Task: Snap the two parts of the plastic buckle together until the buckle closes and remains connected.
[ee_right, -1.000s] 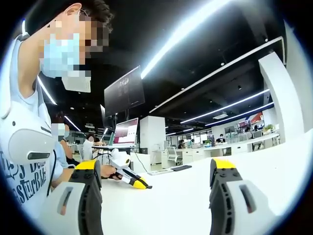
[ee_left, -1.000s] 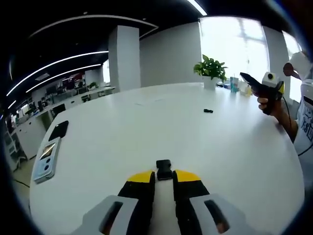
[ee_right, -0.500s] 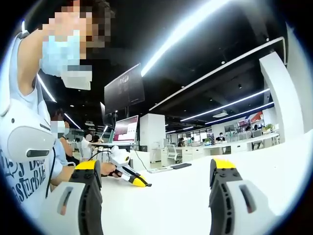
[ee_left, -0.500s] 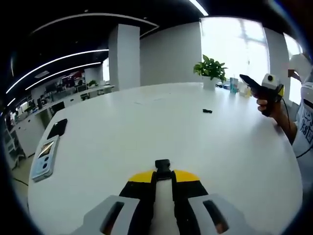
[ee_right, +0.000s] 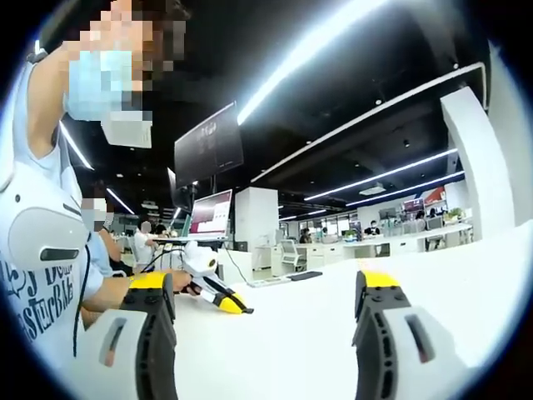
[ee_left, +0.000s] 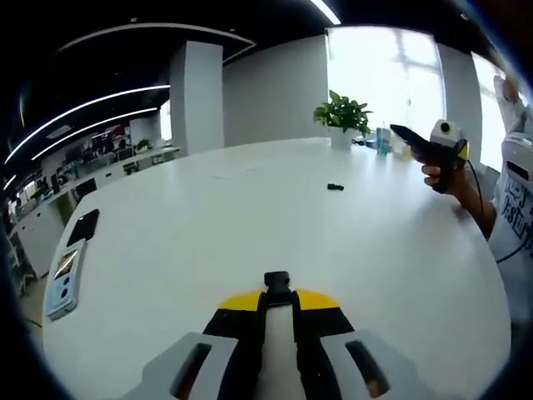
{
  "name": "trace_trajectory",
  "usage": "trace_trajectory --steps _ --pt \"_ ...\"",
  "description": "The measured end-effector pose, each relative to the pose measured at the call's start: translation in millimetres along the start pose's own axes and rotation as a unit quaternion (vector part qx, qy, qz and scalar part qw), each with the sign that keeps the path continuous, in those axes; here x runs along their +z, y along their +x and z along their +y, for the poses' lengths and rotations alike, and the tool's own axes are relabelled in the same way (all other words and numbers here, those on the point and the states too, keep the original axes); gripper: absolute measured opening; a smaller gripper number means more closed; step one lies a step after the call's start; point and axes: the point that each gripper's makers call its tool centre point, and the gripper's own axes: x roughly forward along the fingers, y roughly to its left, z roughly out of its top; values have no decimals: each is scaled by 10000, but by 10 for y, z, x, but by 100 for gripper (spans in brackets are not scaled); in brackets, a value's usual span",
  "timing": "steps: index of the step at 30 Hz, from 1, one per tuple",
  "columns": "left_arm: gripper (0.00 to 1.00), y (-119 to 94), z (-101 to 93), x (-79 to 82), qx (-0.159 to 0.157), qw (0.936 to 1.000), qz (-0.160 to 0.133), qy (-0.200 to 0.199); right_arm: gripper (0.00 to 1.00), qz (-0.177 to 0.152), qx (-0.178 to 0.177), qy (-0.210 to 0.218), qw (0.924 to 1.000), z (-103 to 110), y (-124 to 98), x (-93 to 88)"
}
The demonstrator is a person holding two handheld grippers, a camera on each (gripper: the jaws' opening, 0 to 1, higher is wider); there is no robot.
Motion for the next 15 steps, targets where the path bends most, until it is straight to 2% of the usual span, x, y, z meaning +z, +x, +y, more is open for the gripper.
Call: trace_trajectory --steps 1,6,15 --pt "12 -1 -5 -1 -15 10000 1 6 88 160 -40 -13 9999 -24 13 -64" --pt "12 6 -56 -6 -101 9999 8 50 88 379 -92 42 9992 -47 39 -174" --pt "12 31 -171 -6 -330 9993 15 178 86 630 -92 17 9980 -46 34 -278"
